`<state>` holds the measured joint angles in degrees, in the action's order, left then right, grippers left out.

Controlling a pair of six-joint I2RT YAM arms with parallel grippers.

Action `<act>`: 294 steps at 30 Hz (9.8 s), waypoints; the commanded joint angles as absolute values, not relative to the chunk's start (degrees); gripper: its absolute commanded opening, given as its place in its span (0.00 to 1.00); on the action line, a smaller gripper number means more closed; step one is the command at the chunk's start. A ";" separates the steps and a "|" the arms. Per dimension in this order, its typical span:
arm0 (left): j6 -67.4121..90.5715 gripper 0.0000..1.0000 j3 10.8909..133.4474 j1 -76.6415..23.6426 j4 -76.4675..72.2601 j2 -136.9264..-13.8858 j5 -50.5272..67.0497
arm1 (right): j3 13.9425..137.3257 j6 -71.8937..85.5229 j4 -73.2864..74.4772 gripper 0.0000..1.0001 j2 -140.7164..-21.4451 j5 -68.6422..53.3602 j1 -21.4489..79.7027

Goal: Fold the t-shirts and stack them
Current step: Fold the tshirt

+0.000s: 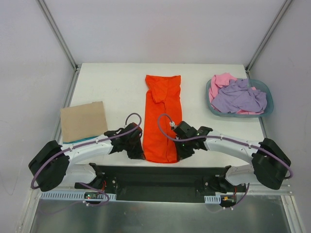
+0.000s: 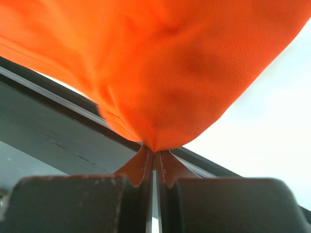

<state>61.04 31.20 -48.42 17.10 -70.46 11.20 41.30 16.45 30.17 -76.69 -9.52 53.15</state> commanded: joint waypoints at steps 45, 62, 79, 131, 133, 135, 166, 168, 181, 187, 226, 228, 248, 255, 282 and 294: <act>39.55 0.07 81.03 -24.35 18.37 -107.31 10.98 | 91.41 0.44 33.66 0.02 -110.21 -2.55 26.46; 37.62 0.99 86.14 -23.20 19.78 -108.20 13.62 | 99.94 -2.90 37.09 0.94 -112.43 -11.07 23.47; 42.98 0.99 60.30 -23.47 18.90 -87.37 12.66 | 92.54 5.97 21.98 0.97 -117.13 -30.06 24.00; 48.43 0.00 63.90 -26.02 11.16 -108.55 21.98 | 51.85 10.29 10.98 0.97 -84.80 -22.68 15.47; 48.52 0.00 63.11 -26.02 11.07 -107.50 21.54 | 52.73 9.84 12.30 0.93 -86.39 -22.15 15.47; 48.69 0.00 62.67 -26.02 10.99 -106.88 21.18 | 55.09 9.76 14.49 0.87 -89.29 -20.48 15.47; 52.20 0.00 49.67 -28.82 10.99 -89.76 16.97 | 40.89 16.69 6.50 0.01 -80.82 -18.91 20.21; 53.43 0.00 46.25 -30.67 10.90 -84.24 16.26 | 37.55 18.10 7.29 0.01 -76.40 -18.37 22.40; 55.37 0.00 39.19 -34.10 12.65 -56.08 15.47 | 40.07 22.68 32.67 0.01 -46.94 -10.37 29.88; 52.82 0.00 43.68 -34.10 14.59 -54.14 13.54 | 47.80 19.52 35.85 0.01 -46.93 -12.39 29.88; 44.03 0.01 83.05 -16.09 15.91 -105.98 22.94 | 91.48 11.25 27.88 0.00 -107.56 -28.83 12.83; 44.47 0.06 86.21 -15.56 16.00 -110.29 22.68 | 95.70 11.25 27.34 0.01 -112.38 -27.87 12.66; 39.64 0.99 89.32 -18.98 17.40 -106.19 26.98 | 96.64 8.17 28.92 0.97 -110.86 -23.91 16.34; 40.43 0.99 77.00 -26.63 11.79 -101.51 30.14 | 76.04 14.41 15.56 0.97 -102.48 -32.95 17.40; 42.45 0.99 49.94 -28.65 7.21 -98.02 25.93 | 52.51 15.21 14.06 0.97 -96.79 -28.56 19.60; 40.43 0.99 52.26 -31.46 7.21 -77.85 25.49 | 53.25 10.81 22.41 0.97 -76.73 -30.50 22.41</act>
